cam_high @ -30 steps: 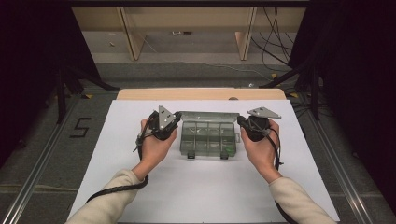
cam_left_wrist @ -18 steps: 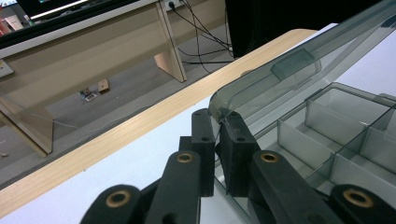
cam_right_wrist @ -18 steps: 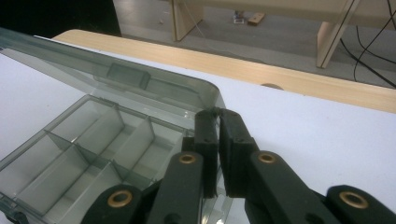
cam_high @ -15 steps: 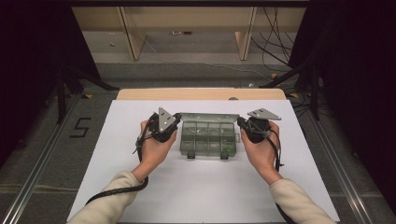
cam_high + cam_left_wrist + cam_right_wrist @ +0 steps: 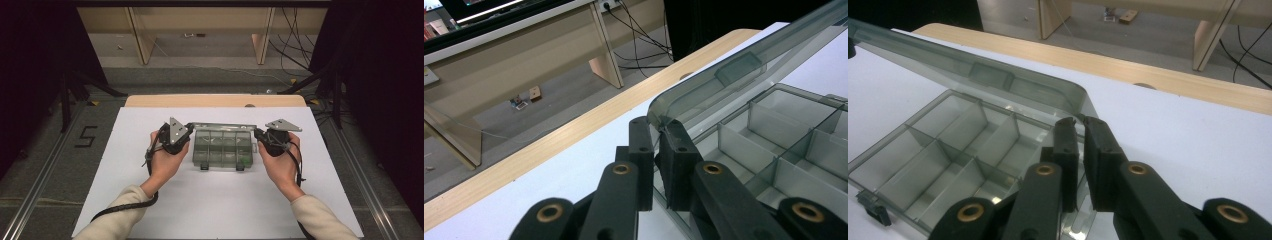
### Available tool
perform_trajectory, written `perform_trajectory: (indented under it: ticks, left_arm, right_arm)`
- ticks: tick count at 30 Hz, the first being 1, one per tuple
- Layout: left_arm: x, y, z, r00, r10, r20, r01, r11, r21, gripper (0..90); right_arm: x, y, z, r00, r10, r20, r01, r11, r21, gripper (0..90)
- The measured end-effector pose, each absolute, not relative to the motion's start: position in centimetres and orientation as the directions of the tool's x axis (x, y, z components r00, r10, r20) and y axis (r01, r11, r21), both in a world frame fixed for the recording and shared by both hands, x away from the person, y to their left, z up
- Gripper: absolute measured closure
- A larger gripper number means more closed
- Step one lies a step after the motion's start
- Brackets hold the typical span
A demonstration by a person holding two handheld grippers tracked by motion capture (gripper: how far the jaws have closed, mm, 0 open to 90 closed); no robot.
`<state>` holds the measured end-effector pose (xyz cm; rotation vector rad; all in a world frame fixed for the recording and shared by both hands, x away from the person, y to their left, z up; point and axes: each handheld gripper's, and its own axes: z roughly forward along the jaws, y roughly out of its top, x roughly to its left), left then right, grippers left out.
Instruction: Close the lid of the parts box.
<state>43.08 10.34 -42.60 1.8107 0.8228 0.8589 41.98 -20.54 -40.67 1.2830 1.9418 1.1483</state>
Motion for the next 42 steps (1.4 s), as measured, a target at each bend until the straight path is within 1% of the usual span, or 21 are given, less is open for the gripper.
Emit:
perform_trajectory:
  ticks: [6, 7, 9, 12, 15, 18, 21, 26, 27, 28, 30, 32, 34, 36, 37, 42]
  left_arm:
    - [42.9, 10.3, -42.7, 0.531, 0.822, 0.208, 0.165, -0.340, 0.926, 84.2]
    - [42.9, 10.4, -42.7, 0.531, 0.822, 0.208, 0.165, -0.341, 0.925, 84.2]
    - [42.9, 10.4, -42.7, 0.532, 0.819, 0.213, 0.163, -0.346, 0.924, 84.2]
    - [42.8, 10.4, -42.7, 0.532, 0.819, 0.213, 0.164, -0.346, 0.924, 84.1]
    - [42.8, 10.4, -42.8, 0.534, 0.819, 0.212, 0.164, -0.346, 0.924, 84.1]
    - [42.7, 10.4, -42.9, 0.534, 0.819, 0.211, 0.164, -0.345, 0.924, 83.9]
    - [42.5, 10.4, -42.9, 0.536, 0.818, 0.208, 0.167, -0.344, 0.924, 83.7]
    - [42.3, 10.5, -43.1, 0.544, 0.814, 0.205, 0.172, -0.347, 0.922, 83.5]
    - [42.2, 10.5, -43.2, 0.543, 0.815, 0.203, 0.175, -0.346, 0.922, 83.6]
    - [42.2, 10.6, -43.2, 0.546, 0.812, 0.206, 0.176, -0.351, 0.920, 83.5]
    - [42.0, 10.6, -43.4, 0.552, 0.808, 0.204, 0.178, -0.354, 0.918, 83.5]
    - [41.9, 10.7, -43.5, 0.557, 0.806, 0.201, 0.179, -0.353, 0.918, 83.4]
    - [41.8, 10.7, -43.6, 0.562, 0.802, 0.203, 0.181, -0.359, 0.916, 83.3]
    - [41.7, 10.8, -43.7, 0.567, 0.800, 0.198, 0.185, -0.358, 0.915, 82.8]
    - [41.6, 10.8, -43.8, 0.570, 0.798, 0.195, 0.189, -0.358, 0.914, 82.4]
    - [41.1, 11.2, -44.2, 0.580, 0.795, 0.180, 0.211, -0.359, 0.909, 78.6]
  right_arm:
    - [41.5, -20.7, -40.7, -0.417, 0.909, 0.016, 0.463, 0.197, 0.864, 82.4]
    - [41.4, -20.8, -40.7, -0.415, 0.910, 0.000, 0.463, 0.211, 0.861, 82.0]
    - [41.3, -20.9, -40.8, -0.417, 0.909, 0.026, 0.469, 0.190, 0.862, 81.5]
    - [41.2, -21.4, -41.0, -0.404, 0.915, 0.009, 0.463, 0.196, 0.864, 80.5]
    - [41.0, -22.0, -40.9, -0.394, 0.919, 0.023, 0.482, 0.185, 0.856, 80.1]
    - [41.2, -22.6, -41.0, -0.377, 0.926, 0.020, 0.469, 0.172, 0.867, 79.8]
    - [41.2, -23.1, -40.9, -0.364, 0.931, 0.035, 0.481, 0.156, 0.863, 79.0]
    - [41.4, -23.4, -41.0, -0.350, 0.936, 0.031, 0.480, 0.151, 0.864, 77.8]
    - [41.3, -23.5, -40.8, -0.350, 0.936, 0.032, 0.502, 0.158, 0.850, 77.6]
    - [41.4, -23.6, -40.9, -0.349, 0.937, 0.024, 0.495, 0.163, 0.853, 77.6]
    - [41.3, -23.6, -40.9, -0.349, 0.936, 0.043, 0.512, 0.152, 0.845, 77.4]
    - [41.5, -23.6, -41.1, -0.338, 0.940, 0.038, 0.489, 0.141, 0.861, 77.2]
    - [41.5, -23.6, -41.1, -0.337, 0.941, 0.030, 0.498, 0.151, 0.854, 76.9]
    - [41.6, -23.6, -41.3, -0.340, 0.940, 0.025, 0.484, 0.152, 0.862, 76.7]
    - [41.5, -23.6, -41.2, -0.335, 0.942, 0.028, 0.499, 0.153, 0.853, 76.5]
    - [41.6, -23.6, -41.2, -0.338, 0.941, 0.027, 0.497, 0.154, 0.854, 74.2]
